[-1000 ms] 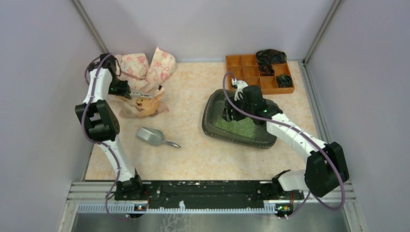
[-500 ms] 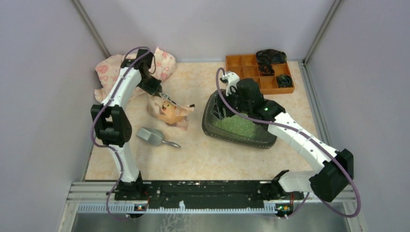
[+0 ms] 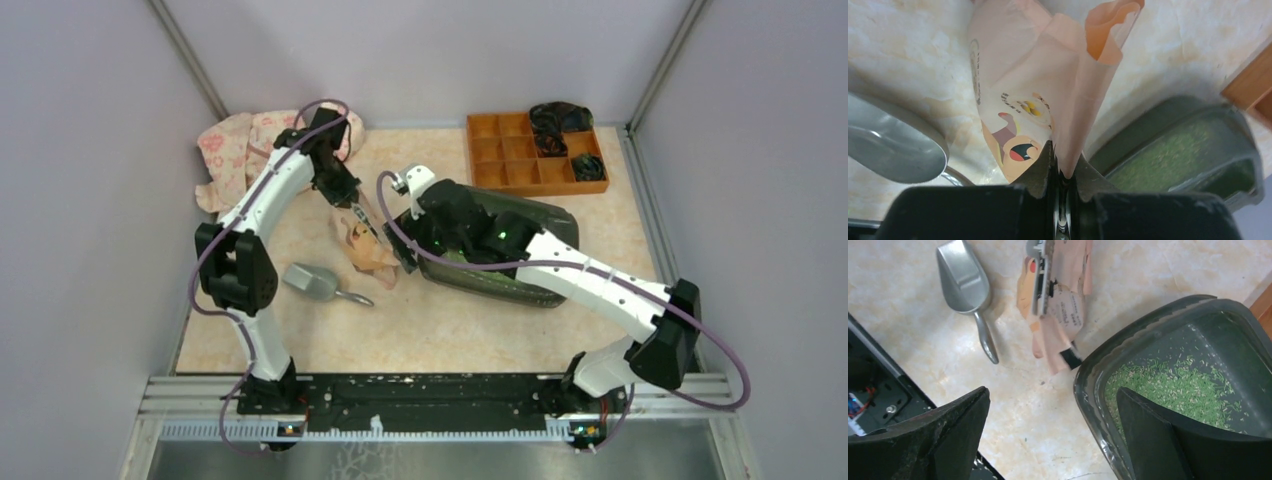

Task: Fill the litter box with clean litter
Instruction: Move the cat litter bag to the center of the board, then remove the clamp from the cat litter bag.

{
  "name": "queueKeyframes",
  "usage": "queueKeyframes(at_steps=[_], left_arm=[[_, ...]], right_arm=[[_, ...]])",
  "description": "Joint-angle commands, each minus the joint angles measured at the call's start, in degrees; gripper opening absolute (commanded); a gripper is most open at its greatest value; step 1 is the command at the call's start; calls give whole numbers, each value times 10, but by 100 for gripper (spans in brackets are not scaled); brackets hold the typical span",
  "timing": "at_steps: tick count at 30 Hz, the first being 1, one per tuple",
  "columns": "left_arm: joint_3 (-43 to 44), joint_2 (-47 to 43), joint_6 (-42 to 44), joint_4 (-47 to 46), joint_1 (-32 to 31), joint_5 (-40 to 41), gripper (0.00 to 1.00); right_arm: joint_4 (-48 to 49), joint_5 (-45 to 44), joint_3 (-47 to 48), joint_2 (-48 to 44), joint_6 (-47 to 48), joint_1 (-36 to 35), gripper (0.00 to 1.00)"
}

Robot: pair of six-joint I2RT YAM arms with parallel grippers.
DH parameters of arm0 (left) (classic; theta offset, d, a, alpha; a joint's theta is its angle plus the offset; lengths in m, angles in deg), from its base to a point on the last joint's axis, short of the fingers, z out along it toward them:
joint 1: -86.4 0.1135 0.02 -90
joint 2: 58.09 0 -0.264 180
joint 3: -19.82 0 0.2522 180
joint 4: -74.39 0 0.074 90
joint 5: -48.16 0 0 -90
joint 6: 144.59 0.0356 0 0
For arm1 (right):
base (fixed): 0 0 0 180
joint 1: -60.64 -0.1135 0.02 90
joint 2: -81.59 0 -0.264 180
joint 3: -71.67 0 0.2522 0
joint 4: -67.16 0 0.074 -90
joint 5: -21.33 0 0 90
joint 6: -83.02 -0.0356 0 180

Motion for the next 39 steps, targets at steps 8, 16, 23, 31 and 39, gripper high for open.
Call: queueKeyframes(at_steps=[8, 16, 23, 31, 39], left_arm=[[-114, -109, 78, -58, -33, -118, 0], [-127, -113, 92, -125, -33, -131, 0], [-128, -76, 99, -165, -33, -177, 0], [-80, -64, 101, -96, -33, -120, 0], [-62, -71, 108, -39, -32, -95, 0]], right_arm=[[12, -99, 28, 31, -72, -7, 98], [-23, -68, 78, 83, -147, -12, 64], [7, -100, 81, 106, -172, -37, 84], [14, -197, 169, 189, -97, -87, 74], [63, -239, 159, 223, -66, -92, 70]])
